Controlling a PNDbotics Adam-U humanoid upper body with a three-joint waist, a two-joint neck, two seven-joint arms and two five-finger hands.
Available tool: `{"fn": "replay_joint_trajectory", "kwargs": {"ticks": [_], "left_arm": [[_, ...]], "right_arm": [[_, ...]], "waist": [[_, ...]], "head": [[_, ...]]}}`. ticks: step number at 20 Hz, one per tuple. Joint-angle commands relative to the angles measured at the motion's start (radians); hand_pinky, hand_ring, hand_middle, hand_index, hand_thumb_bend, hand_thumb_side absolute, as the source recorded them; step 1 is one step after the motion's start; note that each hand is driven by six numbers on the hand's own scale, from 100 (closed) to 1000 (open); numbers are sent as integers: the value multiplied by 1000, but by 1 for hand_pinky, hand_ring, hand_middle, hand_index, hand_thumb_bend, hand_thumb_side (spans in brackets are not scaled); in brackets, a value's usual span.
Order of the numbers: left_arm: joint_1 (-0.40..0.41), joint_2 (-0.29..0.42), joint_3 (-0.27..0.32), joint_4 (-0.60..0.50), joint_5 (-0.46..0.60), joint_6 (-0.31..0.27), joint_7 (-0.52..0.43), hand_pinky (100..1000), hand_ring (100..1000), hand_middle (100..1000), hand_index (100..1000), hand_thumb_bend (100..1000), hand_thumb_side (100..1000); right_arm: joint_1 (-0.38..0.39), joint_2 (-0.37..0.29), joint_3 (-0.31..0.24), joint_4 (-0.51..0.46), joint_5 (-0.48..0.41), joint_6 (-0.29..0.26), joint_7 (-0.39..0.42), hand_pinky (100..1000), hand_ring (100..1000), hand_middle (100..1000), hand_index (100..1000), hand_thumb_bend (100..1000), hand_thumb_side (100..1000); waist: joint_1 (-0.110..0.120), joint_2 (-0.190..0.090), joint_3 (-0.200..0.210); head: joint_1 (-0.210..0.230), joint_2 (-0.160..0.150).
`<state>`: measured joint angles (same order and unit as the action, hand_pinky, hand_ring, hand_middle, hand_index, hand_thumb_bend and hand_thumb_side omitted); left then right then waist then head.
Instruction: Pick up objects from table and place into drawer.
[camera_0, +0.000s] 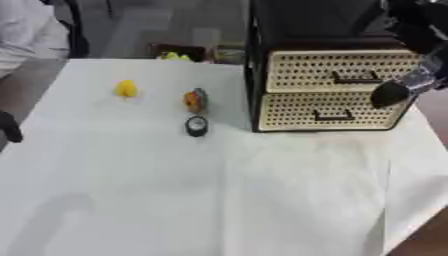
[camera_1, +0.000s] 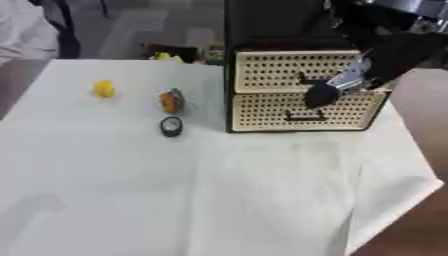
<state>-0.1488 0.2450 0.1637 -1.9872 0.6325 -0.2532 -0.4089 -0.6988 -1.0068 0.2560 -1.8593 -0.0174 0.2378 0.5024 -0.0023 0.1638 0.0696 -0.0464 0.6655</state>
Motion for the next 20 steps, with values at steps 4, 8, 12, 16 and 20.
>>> {"fn": "replay_joint_trajectory", "kwargs": {"ticks": [4,8,12,16,20], "left_arm": [[-7,21,10,-13,0,0,3,397,504,507,714,100,976],[-6,18,10,-13,-2,0,3,396,503,507,713,100,978],[-6,16,10,-13,-3,0,2,395,502,506,713,100,977],[-4,13,11,-13,-4,-2,2,395,502,505,713,100,977],[-3,10,10,-13,-5,-2,0,395,502,506,713,100,979]], "right_arm": [[4,-30,-30,45,37,6,91,100,100,100,728,1000,541],[8,-22,-36,69,50,10,150,100,100,100,735,1000,541],[6,-11,-51,86,71,14,207,100,100,100,747,1000,541],[-2,6,-64,103,118,18,263,100,100,100,756,1000,541],[-11,26,-70,117,157,19,288,100,100,100,762,1000,541]], "waist": [[1,-14,1],[2,-13,3],[4,-11,6],[8,-10,10],[10,-8,13]], "head": [[1,-17],[-1,-17],[-3,-14],[-5,-13],[-9,-13]]}}
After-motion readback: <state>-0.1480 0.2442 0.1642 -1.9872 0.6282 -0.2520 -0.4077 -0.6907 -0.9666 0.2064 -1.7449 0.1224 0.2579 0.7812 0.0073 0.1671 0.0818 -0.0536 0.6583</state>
